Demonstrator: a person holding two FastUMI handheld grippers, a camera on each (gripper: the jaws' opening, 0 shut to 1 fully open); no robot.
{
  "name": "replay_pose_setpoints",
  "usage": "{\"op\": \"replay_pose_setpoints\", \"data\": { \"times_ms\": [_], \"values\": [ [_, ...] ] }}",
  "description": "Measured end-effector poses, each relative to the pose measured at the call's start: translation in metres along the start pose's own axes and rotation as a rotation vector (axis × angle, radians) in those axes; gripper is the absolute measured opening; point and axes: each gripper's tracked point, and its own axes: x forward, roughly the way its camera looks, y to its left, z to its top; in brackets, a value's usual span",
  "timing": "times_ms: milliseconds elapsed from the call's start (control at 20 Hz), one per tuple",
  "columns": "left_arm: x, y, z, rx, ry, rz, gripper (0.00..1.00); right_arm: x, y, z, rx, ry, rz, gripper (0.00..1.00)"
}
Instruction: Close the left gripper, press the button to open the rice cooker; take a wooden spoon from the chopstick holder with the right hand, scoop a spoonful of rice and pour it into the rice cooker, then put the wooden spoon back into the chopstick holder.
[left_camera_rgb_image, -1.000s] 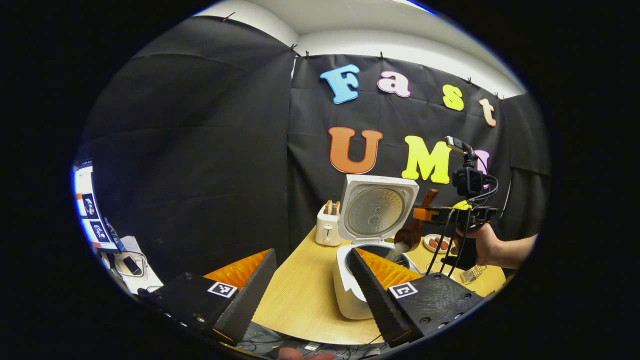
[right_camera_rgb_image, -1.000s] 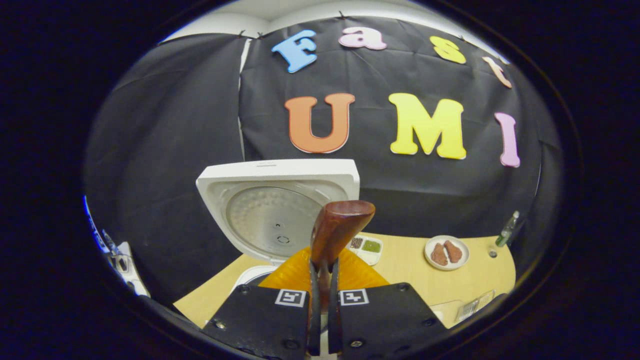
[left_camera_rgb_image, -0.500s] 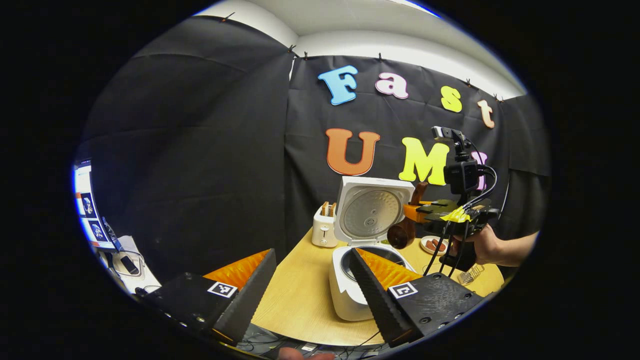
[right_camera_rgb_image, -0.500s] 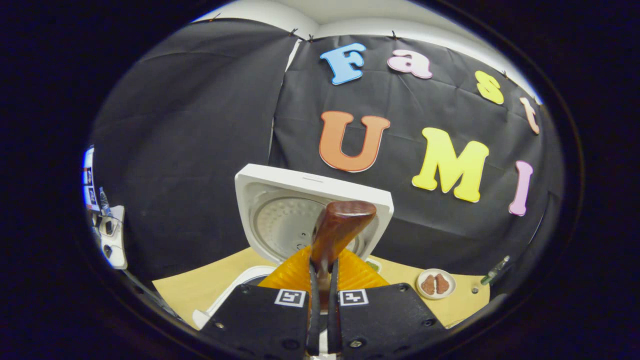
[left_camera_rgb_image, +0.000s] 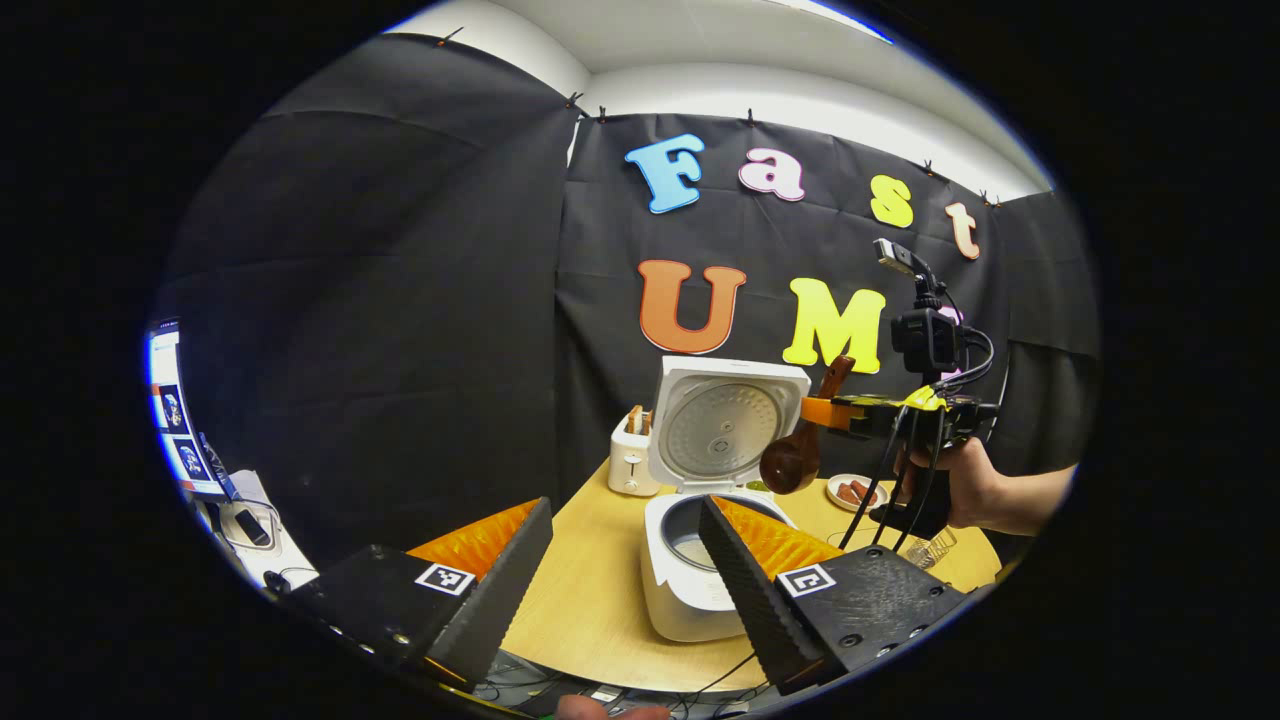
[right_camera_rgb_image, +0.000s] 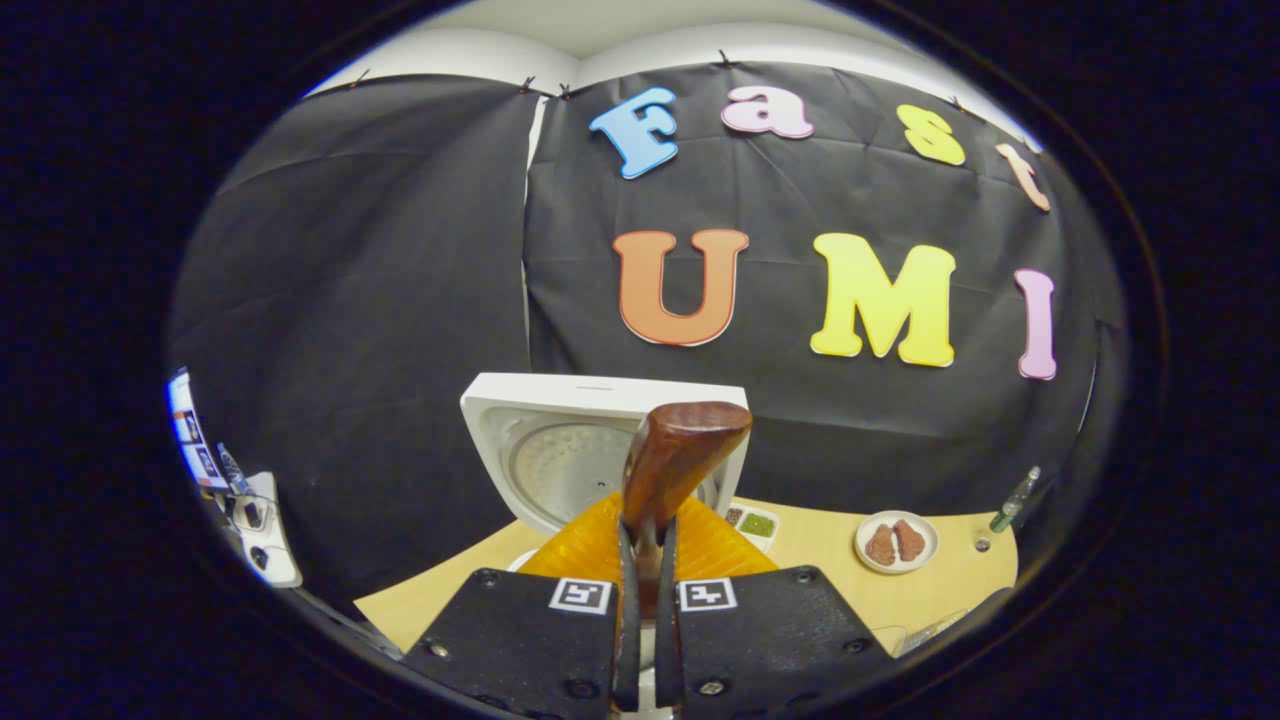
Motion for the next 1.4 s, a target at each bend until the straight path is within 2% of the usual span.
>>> {"op": "replay_pose_setpoints", "data": {
  "times_ms": [250,600,750,1100,1250,1400],
  "values": [
    [-0.001,-0.040,0.014,-0.023,-0.023,-0.050,0.94,-0.035,-0.032,0.024,0.146,-0.029,-0.006,0.11],
    [0.012,-0.114,0.022,0.013,-0.030,-0.138,0.94,-0.103,-0.144,0.034,0.216,-0.068,-0.142,0.11],
    [0.019,-0.139,0.029,0.038,-0.047,-0.148,0.94,-0.132,-0.201,0.022,0.250,-0.062,-0.220,0.11],
    [0.038,-0.165,0.039,0.059,-0.065,-0.100,0.94,-0.195,-0.337,-0.024,0.308,-0.031,-0.402,0.11],
    [0.040,-0.179,0.037,0.061,-0.053,-0.087,0.94,-0.203,-0.377,-0.053,0.319,0.001,-0.452,0.11],
    [0.044,-0.195,0.034,0.065,-0.025,-0.086,0.94,-0.197,-0.399,-0.085,0.356,0.039,-0.469,0.11]
  ]
}}
